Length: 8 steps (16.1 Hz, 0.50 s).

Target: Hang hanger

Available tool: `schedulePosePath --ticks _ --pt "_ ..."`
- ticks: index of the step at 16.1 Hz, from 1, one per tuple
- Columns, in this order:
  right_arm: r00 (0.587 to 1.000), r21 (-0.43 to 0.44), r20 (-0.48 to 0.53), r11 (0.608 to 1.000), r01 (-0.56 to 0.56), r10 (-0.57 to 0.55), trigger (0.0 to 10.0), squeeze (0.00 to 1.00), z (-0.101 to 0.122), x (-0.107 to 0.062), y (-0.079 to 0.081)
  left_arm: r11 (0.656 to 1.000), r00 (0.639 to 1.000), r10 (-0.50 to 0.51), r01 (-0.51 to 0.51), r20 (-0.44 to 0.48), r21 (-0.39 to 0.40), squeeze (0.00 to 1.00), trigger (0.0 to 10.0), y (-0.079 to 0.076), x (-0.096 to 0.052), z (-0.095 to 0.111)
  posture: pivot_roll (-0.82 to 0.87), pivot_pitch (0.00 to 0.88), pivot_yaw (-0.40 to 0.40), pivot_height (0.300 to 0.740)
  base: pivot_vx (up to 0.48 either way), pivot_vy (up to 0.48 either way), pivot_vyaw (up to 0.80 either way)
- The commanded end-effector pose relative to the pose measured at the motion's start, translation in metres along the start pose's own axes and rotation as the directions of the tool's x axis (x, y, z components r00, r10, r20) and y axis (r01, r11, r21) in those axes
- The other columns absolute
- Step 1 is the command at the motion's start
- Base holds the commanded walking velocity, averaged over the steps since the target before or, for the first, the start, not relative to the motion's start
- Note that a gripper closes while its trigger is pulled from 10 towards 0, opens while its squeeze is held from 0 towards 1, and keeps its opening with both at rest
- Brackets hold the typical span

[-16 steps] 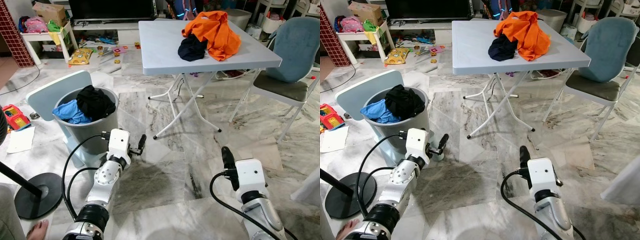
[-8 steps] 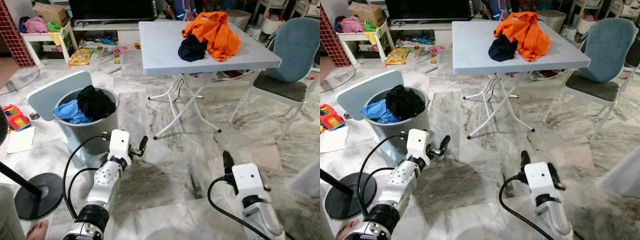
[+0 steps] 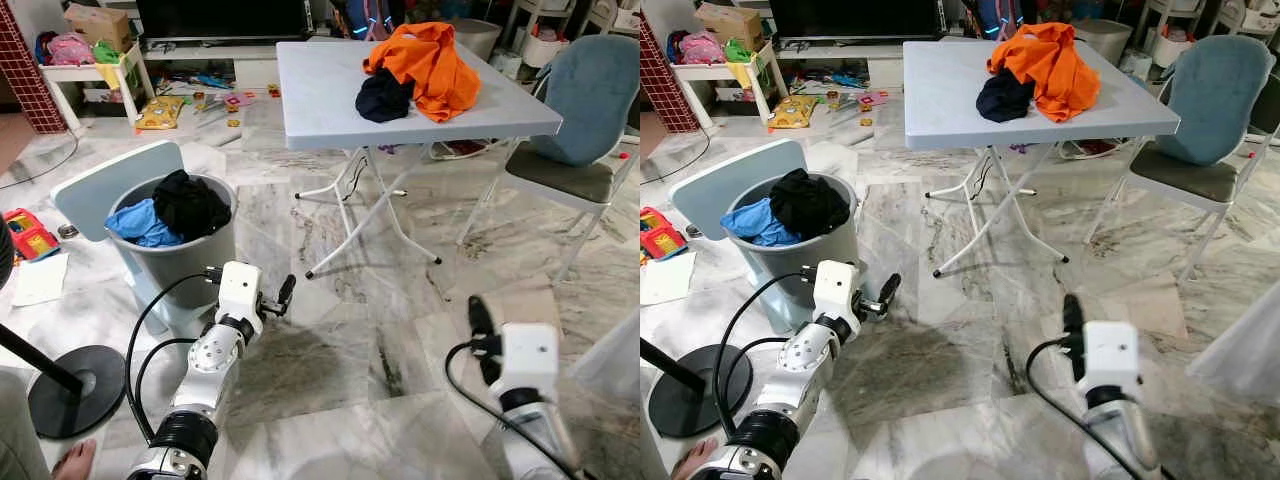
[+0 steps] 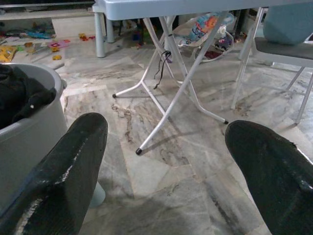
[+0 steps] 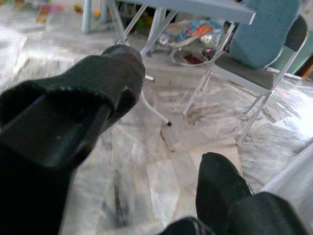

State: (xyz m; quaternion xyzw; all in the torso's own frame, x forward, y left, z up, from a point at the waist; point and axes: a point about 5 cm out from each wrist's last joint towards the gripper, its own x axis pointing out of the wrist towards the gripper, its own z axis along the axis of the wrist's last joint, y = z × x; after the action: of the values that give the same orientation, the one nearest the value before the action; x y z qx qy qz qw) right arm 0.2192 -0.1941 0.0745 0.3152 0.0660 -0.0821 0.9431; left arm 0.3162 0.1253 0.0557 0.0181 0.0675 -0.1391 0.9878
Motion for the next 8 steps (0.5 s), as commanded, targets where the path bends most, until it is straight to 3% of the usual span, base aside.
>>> schedulePosePath --ticks 1,4,5,6,7,8 --pt "0.999 0.006 -0.017 0.999 -0.034 0.034 10.0 0.00 -0.0047 -0.0016 0.0116 1.000 1.000 -0.011 0.011 0.008 0.006 0.00 10.0 -0.0001 0.0041 0.0058 0.04 0.000 -0.031 0.740 0.000 0.000 0.00" --pt "0.998 0.008 -0.028 0.999 -0.052 0.052 10.0 0.00 -0.0053 0.0000 0.0151 1.000 1.000 -0.012 0.012 0.011 0.004 0.00 10.0 -0.0020 0.0064 0.0077 0.03 0.000 -0.029 0.740 0.000 0.000 0.00" --pt "0.998 -0.060 -0.028 0.996 -0.063 0.061 10.0 0.00 -0.0049 0.0004 0.0159 1.000 1.000 -0.011 0.011 0.012 0.005 0.00 10.0 -0.0020 0.0066 0.0078 0.04 0.000 -0.031 0.740 0.000 0.000 0.00" --pt "0.997 -0.248 -0.016 0.966 -0.077 0.075 10.0 0.00 -0.0027 0.0005 0.0163 1.000 1.000 -0.006 0.006 0.013 0.007 0.00 10.0 -0.0016 0.0066 0.0079 0.04 0.000 -0.033 0.740 0.000 0.000 0.00" --pt "0.996 -0.352 0.013 0.933 -0.078 0.088 10.0 0.00 0.0002 -0.0001 0.0167 1.000 1.000 0.003 -0.003 0.013 0.011 0.00 10.0 -0.0008 0.0065 0.0079 0.04 0.000 -0.034 0.740 0.000 0.000 0.00" --pt "0.996 -0.318 0.046 0.946 -0.062 0.080 10.0 0.00 0.0040 -0.0007 0.0166 1.000 1.000 0.015 -0.015 0.015 0.018 0.00 10.0 0.0005 0.0062 0.0081 0.04 0.000 -0.035 0.740 0.000 0.000 0.00"
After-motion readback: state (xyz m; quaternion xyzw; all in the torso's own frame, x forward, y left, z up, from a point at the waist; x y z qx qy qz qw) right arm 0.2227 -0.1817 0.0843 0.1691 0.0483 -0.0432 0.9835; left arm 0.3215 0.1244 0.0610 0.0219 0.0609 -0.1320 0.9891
